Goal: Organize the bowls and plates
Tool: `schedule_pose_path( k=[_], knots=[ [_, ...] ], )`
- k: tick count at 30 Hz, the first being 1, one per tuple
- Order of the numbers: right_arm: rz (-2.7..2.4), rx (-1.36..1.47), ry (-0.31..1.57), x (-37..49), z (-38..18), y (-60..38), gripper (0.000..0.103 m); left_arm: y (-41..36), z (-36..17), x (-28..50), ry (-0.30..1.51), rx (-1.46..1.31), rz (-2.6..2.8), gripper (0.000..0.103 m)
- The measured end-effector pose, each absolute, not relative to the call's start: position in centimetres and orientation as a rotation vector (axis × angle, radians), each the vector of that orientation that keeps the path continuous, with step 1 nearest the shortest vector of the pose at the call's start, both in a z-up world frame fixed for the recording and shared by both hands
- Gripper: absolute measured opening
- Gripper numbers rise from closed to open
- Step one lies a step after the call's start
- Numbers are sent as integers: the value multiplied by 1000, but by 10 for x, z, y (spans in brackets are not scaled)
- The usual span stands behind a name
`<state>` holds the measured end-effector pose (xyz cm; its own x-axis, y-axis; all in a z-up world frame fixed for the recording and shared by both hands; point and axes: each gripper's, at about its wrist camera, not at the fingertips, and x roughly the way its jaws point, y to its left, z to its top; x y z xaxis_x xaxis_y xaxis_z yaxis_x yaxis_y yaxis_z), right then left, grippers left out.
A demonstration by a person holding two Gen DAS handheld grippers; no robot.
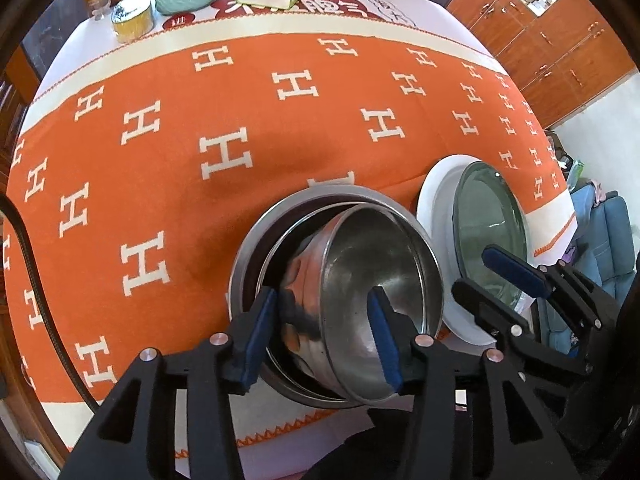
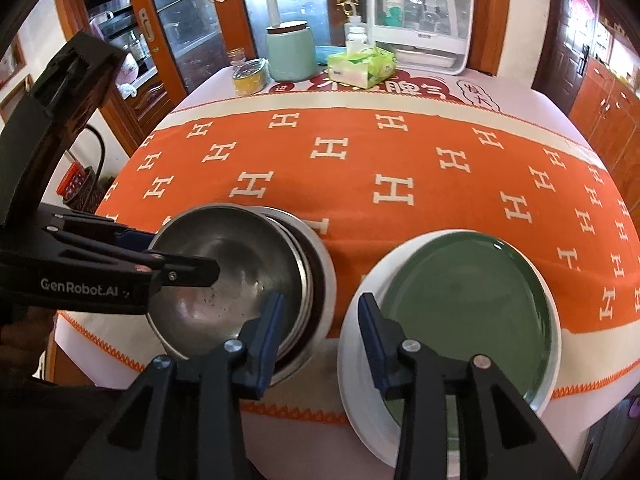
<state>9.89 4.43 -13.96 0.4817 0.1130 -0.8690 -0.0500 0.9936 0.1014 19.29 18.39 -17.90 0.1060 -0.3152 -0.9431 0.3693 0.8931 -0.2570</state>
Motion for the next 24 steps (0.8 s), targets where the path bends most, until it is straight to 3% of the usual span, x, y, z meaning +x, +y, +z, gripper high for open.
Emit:
schedule_pose_path(
  k=[8,24],
  knots=[
    [100,212,1077,97,-131,25,43,190,-169,188,1331,27,-496,62],
    [214,492,1217,97,-162,17,50,223,-191,187,1350,-40,-382,64]
  ],
)
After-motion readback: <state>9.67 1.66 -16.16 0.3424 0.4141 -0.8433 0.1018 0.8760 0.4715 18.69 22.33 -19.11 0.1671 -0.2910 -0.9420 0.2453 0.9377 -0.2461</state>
